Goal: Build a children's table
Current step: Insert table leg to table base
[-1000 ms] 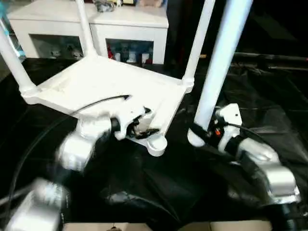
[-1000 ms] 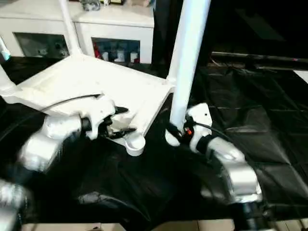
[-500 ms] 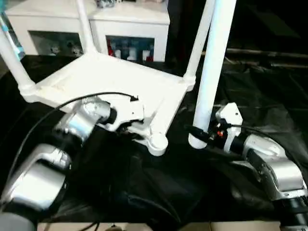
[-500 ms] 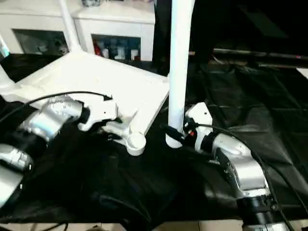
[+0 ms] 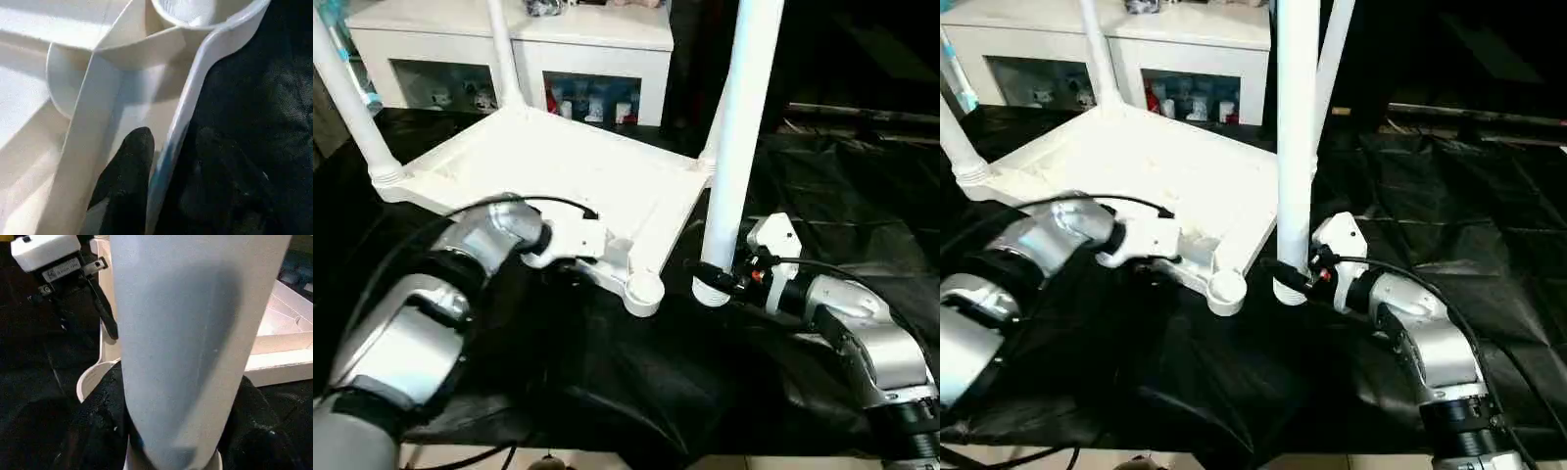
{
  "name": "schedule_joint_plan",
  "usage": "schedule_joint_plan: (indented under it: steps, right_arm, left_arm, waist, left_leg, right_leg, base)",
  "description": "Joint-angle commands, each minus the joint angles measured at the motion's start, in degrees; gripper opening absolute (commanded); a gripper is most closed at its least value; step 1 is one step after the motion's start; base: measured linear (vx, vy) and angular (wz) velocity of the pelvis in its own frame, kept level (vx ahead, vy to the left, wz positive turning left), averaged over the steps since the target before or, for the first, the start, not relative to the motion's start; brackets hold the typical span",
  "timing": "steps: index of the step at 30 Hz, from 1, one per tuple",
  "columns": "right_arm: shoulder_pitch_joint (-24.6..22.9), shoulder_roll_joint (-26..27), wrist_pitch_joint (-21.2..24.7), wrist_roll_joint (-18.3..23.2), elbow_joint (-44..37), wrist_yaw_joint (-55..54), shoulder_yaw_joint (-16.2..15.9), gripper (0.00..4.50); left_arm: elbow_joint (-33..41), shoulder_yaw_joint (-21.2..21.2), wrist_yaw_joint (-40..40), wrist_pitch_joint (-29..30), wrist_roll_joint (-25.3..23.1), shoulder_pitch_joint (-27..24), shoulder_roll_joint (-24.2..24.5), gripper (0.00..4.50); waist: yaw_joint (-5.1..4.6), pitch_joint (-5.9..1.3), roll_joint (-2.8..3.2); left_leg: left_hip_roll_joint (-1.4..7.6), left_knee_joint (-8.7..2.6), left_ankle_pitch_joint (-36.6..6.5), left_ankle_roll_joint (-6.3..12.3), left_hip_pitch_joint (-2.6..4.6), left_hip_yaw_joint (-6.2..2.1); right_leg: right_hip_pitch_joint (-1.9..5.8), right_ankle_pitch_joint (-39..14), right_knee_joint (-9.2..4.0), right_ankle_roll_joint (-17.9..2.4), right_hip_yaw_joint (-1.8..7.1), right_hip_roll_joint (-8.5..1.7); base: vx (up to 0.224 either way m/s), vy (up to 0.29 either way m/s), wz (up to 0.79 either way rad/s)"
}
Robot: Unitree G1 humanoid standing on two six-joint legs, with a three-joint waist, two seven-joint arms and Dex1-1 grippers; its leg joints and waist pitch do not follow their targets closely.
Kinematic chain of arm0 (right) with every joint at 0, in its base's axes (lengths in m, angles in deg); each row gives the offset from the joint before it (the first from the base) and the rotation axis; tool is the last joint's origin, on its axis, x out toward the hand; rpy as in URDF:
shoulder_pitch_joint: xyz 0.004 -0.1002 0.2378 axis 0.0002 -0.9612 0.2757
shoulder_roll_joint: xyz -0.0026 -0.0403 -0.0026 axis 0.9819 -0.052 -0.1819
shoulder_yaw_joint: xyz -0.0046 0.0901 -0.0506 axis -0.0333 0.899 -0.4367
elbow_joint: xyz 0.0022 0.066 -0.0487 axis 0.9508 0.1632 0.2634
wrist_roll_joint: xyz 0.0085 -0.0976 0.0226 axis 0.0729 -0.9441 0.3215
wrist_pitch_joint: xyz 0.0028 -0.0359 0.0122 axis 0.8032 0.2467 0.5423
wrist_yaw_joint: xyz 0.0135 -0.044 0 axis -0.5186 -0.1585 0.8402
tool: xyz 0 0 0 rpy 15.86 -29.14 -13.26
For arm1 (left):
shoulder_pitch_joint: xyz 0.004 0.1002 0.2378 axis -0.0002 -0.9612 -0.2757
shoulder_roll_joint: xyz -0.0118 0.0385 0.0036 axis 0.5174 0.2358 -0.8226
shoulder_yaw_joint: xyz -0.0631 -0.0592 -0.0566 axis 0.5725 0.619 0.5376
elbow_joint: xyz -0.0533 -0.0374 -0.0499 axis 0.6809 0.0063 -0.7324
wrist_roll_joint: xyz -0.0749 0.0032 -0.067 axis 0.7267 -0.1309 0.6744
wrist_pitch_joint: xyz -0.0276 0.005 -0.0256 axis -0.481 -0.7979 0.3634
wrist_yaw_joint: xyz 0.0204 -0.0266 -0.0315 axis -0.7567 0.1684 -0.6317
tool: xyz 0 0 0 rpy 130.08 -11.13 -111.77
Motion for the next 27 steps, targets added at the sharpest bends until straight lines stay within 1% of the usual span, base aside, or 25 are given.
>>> schedule_joint_plan:
  steps: [1,2,3,4,5,6,7,9,10,11,12,13,14,16,17,18,19,20,21,22,23,24,25,26,27]
  right_arm:
    - [0.9,-0.3,-0.7,-0.3,-0.3,0.1,0.1,1.91]
    - [0.9,-0.2,-0.8,-0.3,-0.3,0.1,0.0,1.91]
    - [0.8,-0.2,-0.9,-0.4,-0.3,0.2,-0.1,1.91]
    - [0.7,-0.2,-1.0,-0.5,-0.3,0.1,-0.1,1.91]
    - [0.7,-0.2,-1.0,-0.5,-0.3,0.1,-0.2,1.91]
    - [0.5,-0.2,-1.2,-0.6,-0.3,0.1,-0.2,1.91]
    - [0.4,-0.2,-1.3,-0.6,-0.3,0.0,-0.3,1.91]
    - [0.3,-0.2,-1.4,-0.7,-0.3,-0.1,-0.3,1.91]
    - [0.3,-0.2,-1.6,-0.9,-0.2,-0.2,-0.3,1.91]
    - [0.3,-0.2,-1.6,-0.9,-0.1,-0.3,-0.3,1.91]
    - [0.3,-0.2,-1.8,-1.1,0.0,-0.3,-0.3,1.91]
    - [0.2,-0.2,-1.9,-1.2,0.0,-0.4,-0.3,1.91]
    - [0.2,-0.2,-1.9,-1.2,0.0,-0.4,-0.2,1.91]
    - [0.4,-0.2,-2.0,-1.3,0.2,-0.5,0.0,1.91]
    - [0.6,-0.2,-2.0,-1.2,0.5,-0.7,0.3,1.91]
    - [0.6,-0.2,-2.0,-1.2,0.5,-0.7,0.3,1.91]
    - [0.6,-0.1,-2.0,-1.1,0.5,-0.9,0.4,1.91]
    - [0.6,-0.1,-2.0,-1.1,0.5,-0.9,0.4,1.91]
    - [0.6,0.6,-1.0,-0.2,0.3,-1.7,1.2,1.91]
    - [0.7,1.4,0.2,0.8,0.2,-2.8,2.3,1.91]
    - [0.9,2.2,1.4,2.2,0.1,-3.6,3.4,1.91]
    - [0.9,2.4,1.7,2.5,0.0,-3.7,3.6,1.91]
    - [1.1,3.3,3.2,4.2,-0.2,-4.6,5.0,1.91]
    - [1.1,3.5,3.6,4.6,-0.2,-4.8,5.3,1.91]
    - [1.2,4.3,4.8,5.8,-0.3,-5.9,6.4,1.91]
  left_arm:
    - [-0.9,-0.3,0.9,-1.4,-1.2,1.7,-0.7,1.32]
    - [-1.6,-0.4,1.1,-1.6,-1.4,1.9,-1.1,1.32]
    - [-2.2,-0.6,0.9,-1.7,-1.6,2.1,-1.4,1.19]
    - [-2.7,-0.7,0.4,-1.6,-1.7,2.2,-1.7,1.19]
    - [-2.8,-0.7,0.3,-1.5,-1.8,2.3,-1.8,1.07]
    - [-3.6,-0.6,-0.5,-0.8,-2.0,2.4,-2.1,0.95]
    - [-4.2,-0.6,-2.5,2.0,-2.1,2.7,-2.5,0.89]
    - [-4.6,-0.5,-4.3,4.6,-2.1,3.0,-2.7,0.81]
    - [-5.0,-1.0,-5.8,6.9,-2.8,3.3,-2.7,0.72]
    - [-5.1,-1.1,-6.0,7.3,-3.0,3.4,-2.7,0.72]
    - [-5.5,-1.7,-6.8,8.4,-3.9,3.6,-2.6,0.66]
    - [-5.9,-1.8,-8.7,10.4,-4.2,3.8,-2.7,0.62]
    - [-5.9,-1.8,-8.8,10.6,-4.2,3.8,-2.7,0.55]
    - [-6.0,-0.8,-8.5,14.2,-3.4,4.0,-3.3,0.45]
    - [-5.7,0.2,-7.0,18.3,-2.8,4.0,-4.1,0.40]
    - [-5.7,0.2,-7.0,18.3,-2.8,4.0,-4.1,0.40]
    - [-5.4,0.6,-6.6,19.8,-2.5,3.8,-4.3,0.35]
    - [-5.4,0.6,-6.6,19.8,-2.5,3.8,-4.3,0.32]
    - [-3.6,3.1,-6.9,24.2,0.1,2.6,-5.4,0.31]
    - [-2.0,5.3,-6.7,27.8,2.3,1.4,-6.3,0.29]
    - [-0.6,6.8,-5.7,30.3,3.6,0.4,-6.8,0.26]
    - [-0.3,7.0,-5.4,30.7,3.7,0.2,-6.8,0.26]
    - [1.5,8.0,-4.2,33.0,4.5,-1.0,-7.1,0.24]
    - [2.0,8.2,-3.9,33.5,4.7,-1.3,-7.1,0.23]
    - [3.8,9.3,-2.3,35.6,5.3,-2.4,-7.2,0.21]
  waist:
    - [0.12,-3.61,0.32]
    - [0.12,-3.64,0.25]
    - [0.14,-3.64,0.52]
    - [0.09,-3.63,0.31]
    - [0.09,-3.64,0.30]
    - [0.09,-3.67,0.58]
    - [0.07,-3.67,0.54]
    - [0.06,-3.64,0.57]
    - [-0.03,-3.58,0.45]
    - [-0.03,-3.58,0.45]
    - [-0.29,-3.49,0.36]
    - [-0.43,-3.46,0.32]
    - [-0.50,-3.45,0.34]
    - [-0.59,-3.41,0.30]
    - [-0.62,-3.28,0.39]
    - [-0.56,-3.20,0.40]
    - [-0.59,-3.16,0.25]
    - [-0.62,-3.11,0.30]
    - [-0.62,-3.11,0.30]
    - [-0.72,-3.06,0.43]
    - [-0.81,-3.04,0.37]
    - [-0.70,-3.10,0.26]
    - [-0.70,-3.19,0.28]
    - [-0.66,-3.14,0.39]
    - [-0.61,-3.17,0.44]
  left_leg:
    - [3.57,-4.43,-7.7,1.54,1.53,-1.27]
    - [3.58,-4.44,-7.6,1.51,1.50,-1.28]
    - [3.58,-4.42,-7.7,1.45,1.57,-1.30]
    - [3.59,-4.43,-7.7,1.55,1.54,-1.29]
    - [3.57,-4.42,-7.6,1.64,1.51,-1.29]
    - [3.56,-4.39,-7.6,1.66,1.52,-1.30]
    - [3.63,-4.45,-7.7,1.61,1.58,-1.35]
    - [3.68,-4.51,-7.8,1.51,1.63,-1.35]
    - [3.64,-4.54,-7.8,1.48,1.57,-1.32]
    - [3.64,-4.54,-7.8,1.48,1.57,-1.32]
    - [3.58,-4.54,-7.9,1.70,1.43,-1.36]
    - [3.52,-4.57,-8.1,1.81,1.43,-1.35]
    - [3.54,-4.54,-7.9,1.91,1.40,-1.35]
    - [3.49,-4.53,-8.0,2.08,1.45,-1.26]
    - [3.58,-4.58,-8.4,2.13,1.56,-1.24]
    - [3.56,-4.60,-8.8,2.17,1.59,-1.25]
    - [3.51,-4.64,-9.3,2.10,1.46,-1.26]
    - [3.49,-4.68,-9.4,2.04,1.41,-1.29]
    - [3.49,-4.68,-9.4,2.04,1.41,-1.29]
    - [3.58,-4.82,-9.8,1.80,1.61,-1.31]
    - [3.56,-4.82,-9.9,1.96,1.61,-1.25]
    - [3.49,-4.75,-9.9,2.30,1.65,-1.18]
    - [3.51,-4.72,-9.4,2.42,1.65,-1.17]
    - [3.52,-4.73,-8.8,2.72,1.51,-1.17]
    - [3.47,-4.74,-8.6,2.87,1.47,-1.19]
  right_leg:
    - [2.51,5.2,-3.96,-16.3,2.60,-5.52]
    - [2.54,5.4,-3.90,-16.3,2.60,-5.49]
    - [2.48,5.6,-3.89,-16.3,2.61,-5.52]
    - [2.52,6.2,-3.88,-16.5,2.62,-5.52]
    - [2.55,6.4,-3.84,-16.5,2.62,-5.52]
    - [2.54,6.6,-3.86,-16.7,2.63,-5.54]
    - [2.52,6.8,-3.83,-16.8,2.61,-5.54]
    - [2.48,6.7,-3.83,-17.0,2.57,-5.57]
    - [2.55,6.8,-3.81,-17.3,2.60,-5.58]
    - [2.55,6.8,-3.81,-17.3,2.60,-5.58]
    - [2.67,6.6,-3.92,-17.4,2.63,-5.66]
    - [2.72,5.8,-4.06,-17.3,2.65,-5.67]
    - [2.72,5.6,-4.08,-17.4,2.69,-5.74]
    - [2.72,5.3,-4.11,-17.7,2.69,-5.65]
    - [2.59,4.6,-4.22,-18.0,2.68,-5.67]
    - [2.55,3.7,-4.40,-18.0,2.68,-5.69]
    - [2.71,2.2,-4.52,-17.8,2.72,-5.67]
    - [2.72,1.4,-4.63,-17.7,2.76,-5.70]
    - [2.72,1.4,-4.63,-17.7,2.76,-5.70]
    - [2.65,1.0,-4.59,-18.0,2.72,-5.68]
    - [2.60,1.0,-4.61,-18.3,2.74,-5.65]
    - [2.58,0.8,-4.72,-18.7,2.76,-5.71]
    - [2.70,1.2,-4.59,-18.8,2.77,-5.66]
    - [2.66,1.7,-4.58,-18.9,2.77,-5.61]
    - [2.68,1.8,-4.67,-18.8,2.76,-5.59]
  base:
    - [0.000,0.000,0.00]
    - [0.000,0.000,0.00]
    - [0.000,0.000,0.00]
    - [0.000,0.000,0.00]
    - [0.000,0.000,0.00]
    - [0.000,0.000,0.00]
    - [0.000,0.000,0.00]
    - [0.000,0.000,0.00]
    - [0.000,0.000,0.00]
    - [0.000,0.000,0.00]
    - [0.000,0.000,0.00]
    - [0.000,0.000,0.00]
    - [0.000,0.000,0.00]
    - [0.000,0.000,0.00]
    - [0.000,0.000,0.00]
    - [0.000,0.000,0.00]
    - [0.000,0.000,0.00]
    - [0.000,0.000,0.00]
    - [0.000,0.000,0.00]
    - [0.000,0.000,0.00]
    - [0.000,0.000,0.00]
    - [0.000,0.000,0.00]
    - [0.000,0.000,0.00]
    - [0.000,0.000,0.00]
    - [0.000,0.000,0.00]
